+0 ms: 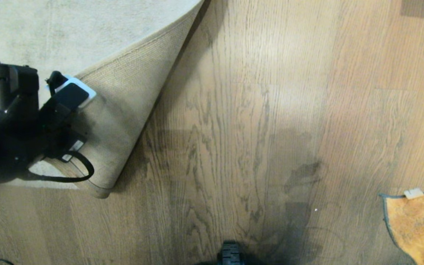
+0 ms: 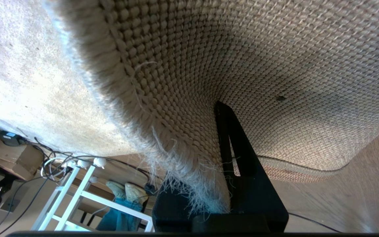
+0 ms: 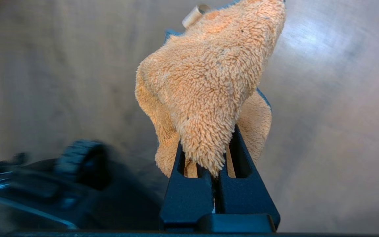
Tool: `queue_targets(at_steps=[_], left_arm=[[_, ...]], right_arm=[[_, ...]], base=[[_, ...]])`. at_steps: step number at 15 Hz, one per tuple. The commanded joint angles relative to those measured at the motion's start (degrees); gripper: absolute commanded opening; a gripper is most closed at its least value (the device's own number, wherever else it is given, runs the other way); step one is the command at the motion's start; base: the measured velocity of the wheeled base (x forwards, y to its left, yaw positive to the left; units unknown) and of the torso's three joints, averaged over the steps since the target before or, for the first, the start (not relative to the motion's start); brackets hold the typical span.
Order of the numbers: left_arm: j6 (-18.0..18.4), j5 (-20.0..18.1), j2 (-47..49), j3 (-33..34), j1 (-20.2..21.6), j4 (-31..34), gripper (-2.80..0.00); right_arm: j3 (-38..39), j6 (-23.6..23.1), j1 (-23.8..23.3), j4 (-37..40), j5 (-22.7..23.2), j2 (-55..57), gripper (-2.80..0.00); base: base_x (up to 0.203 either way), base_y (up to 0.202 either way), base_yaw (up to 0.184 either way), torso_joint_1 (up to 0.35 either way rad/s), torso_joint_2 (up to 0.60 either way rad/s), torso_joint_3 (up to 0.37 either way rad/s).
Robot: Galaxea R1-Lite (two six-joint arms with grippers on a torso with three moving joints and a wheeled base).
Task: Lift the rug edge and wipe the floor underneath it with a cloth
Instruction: Wipe the floor under the carpet with a rag
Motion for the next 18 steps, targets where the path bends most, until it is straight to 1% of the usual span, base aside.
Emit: queue_targets(at_steps=[1, 5, 7, 9, 13, 16, 18], left_arm=[[0.2, 0.2, 0.5, -0.1, 0.0, 0.0, -2.8], [0.2, 0.2, 1.2, 0.2, -0.2, 0.0, -2.8], [0.2, 0.2, 1.9, -0.3, -0.2, 0.0, -2.8], [0.2, 0.2, 2.3, -0.5, -0.2, 0.0, -2.8], [0.2, 0.3, 3.1, -0.5, -0.2, -0.1, -2.8], [0.2, 0.3, 3.6, -0.4, -0.3, -0.1, -2.8], [0.2, 0.6, 3.8, -0.4, -0.6, -0.1, -2.8]], right_arm=[[-1.3, -0.1, 0.0, -1.8, 3.1, 8.2, -2.8], [-3.6, -0.2, 0.1, -12.0, 10.0, 25.1, -2.8], [-5.6, -0.2, 1.4, -18.0, 12.7, 34.8, -2.8], [-8.5, 0.6, 5.3, -23.4, 13.9, 43.7, -2.8], [-14.7, 4.3, 14.9, -34.9, 14.6, 60.3, -2.8], [-20.8, 6.5, 22.2, -41.4, 14.5, 70.7, -2.8], [-24.6, 6.9, 26.5, -44.9, 13.1, 76.9, -2.8]], base=[[0.0, 0.0, 0.0, 0.0, 0.0, 0.0], [0.0, 0.0, 0.0, 0.0, 0.0, 0.0], [0.0, 0.0, 0.0, 0.0, 0.0, 0.0], [0.0, 0.0, 0.0, 0.0, 0.0, 0.0], [0.0, 0.0, 0.0, 0.0, 0.0, 0.0], [0.0, 0.0, 0.0, 0.0, 0.0, 0.0], [0.0, 0.0, 0.0, 0.0, 0.0, 0.0]])
